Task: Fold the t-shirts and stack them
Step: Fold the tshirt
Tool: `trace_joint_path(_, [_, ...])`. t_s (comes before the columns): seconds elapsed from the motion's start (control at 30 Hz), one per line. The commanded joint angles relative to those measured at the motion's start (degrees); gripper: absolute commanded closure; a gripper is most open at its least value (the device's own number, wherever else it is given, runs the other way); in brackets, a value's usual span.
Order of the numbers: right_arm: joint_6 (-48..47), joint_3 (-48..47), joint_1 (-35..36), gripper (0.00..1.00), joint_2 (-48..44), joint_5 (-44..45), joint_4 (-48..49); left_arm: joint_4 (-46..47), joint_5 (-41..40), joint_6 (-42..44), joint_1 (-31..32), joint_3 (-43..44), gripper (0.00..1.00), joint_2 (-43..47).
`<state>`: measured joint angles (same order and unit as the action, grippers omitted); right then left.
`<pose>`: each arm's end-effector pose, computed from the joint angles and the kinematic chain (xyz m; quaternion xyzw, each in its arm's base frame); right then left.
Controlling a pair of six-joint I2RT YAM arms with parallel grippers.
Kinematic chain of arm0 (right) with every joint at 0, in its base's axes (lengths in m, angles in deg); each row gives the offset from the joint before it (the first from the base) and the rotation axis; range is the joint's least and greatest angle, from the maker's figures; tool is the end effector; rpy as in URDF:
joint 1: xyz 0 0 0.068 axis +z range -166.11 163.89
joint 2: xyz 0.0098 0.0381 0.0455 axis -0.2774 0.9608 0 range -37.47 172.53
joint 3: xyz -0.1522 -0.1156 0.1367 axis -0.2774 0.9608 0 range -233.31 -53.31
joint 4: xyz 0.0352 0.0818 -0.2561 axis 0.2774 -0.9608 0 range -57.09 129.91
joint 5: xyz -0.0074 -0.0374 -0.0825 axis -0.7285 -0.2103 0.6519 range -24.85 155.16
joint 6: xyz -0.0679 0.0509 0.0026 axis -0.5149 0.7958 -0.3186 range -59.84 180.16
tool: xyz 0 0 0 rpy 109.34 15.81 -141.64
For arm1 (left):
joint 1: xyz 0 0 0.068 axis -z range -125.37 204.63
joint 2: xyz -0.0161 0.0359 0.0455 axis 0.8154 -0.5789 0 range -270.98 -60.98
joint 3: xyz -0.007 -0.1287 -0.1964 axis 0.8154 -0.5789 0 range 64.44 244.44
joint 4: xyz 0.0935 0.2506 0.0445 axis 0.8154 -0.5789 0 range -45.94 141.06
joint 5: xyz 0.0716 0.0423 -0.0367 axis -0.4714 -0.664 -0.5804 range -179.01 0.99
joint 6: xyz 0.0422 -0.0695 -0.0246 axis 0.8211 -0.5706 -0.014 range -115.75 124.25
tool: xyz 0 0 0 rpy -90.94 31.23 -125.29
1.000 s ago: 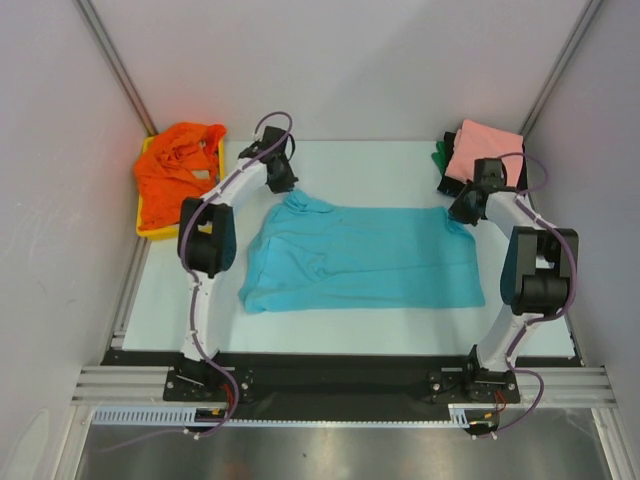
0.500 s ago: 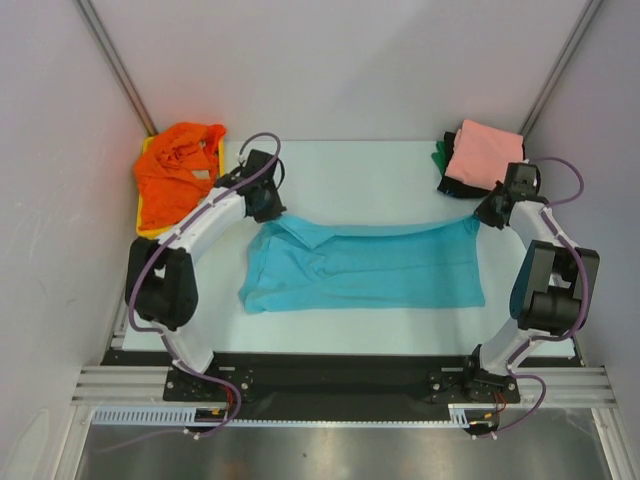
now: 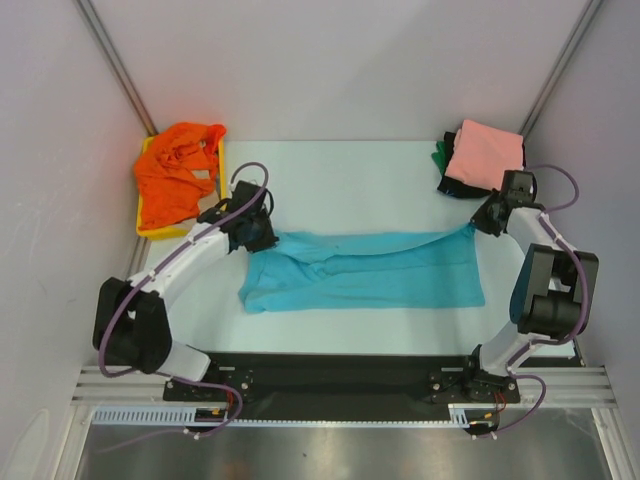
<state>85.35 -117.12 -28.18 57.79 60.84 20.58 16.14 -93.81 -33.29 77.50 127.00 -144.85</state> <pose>0.3763 -0.0748 0.1403 0.2888 0.8960 0.0735 0.3292 0.3140 -0.1256 0.1766 -0.1341 0.9467 -0.1114 0.2709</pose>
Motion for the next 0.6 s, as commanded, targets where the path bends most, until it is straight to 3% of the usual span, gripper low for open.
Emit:
trace_joint_path(0.0, [0.20,0.26,-0.14,1.00,-4.21,1.42,0.17,0.64,0.67,-1.04,0.33,-1.56,0.96,5.29])
trace_joint_path(0.3, [0.74,2.28,-0.23,1.00,-6.49,2.20,-0.62,-1.03,1.54,-0.25,0.24,-4.20,0.94,11.53])
trace_joint_path(0.57, [1.53,5.80,-2.07,1.00,-7.46,2.21,0.26,2.57,8.93,-2.97,0.59,-16.15,0.90,19.62])
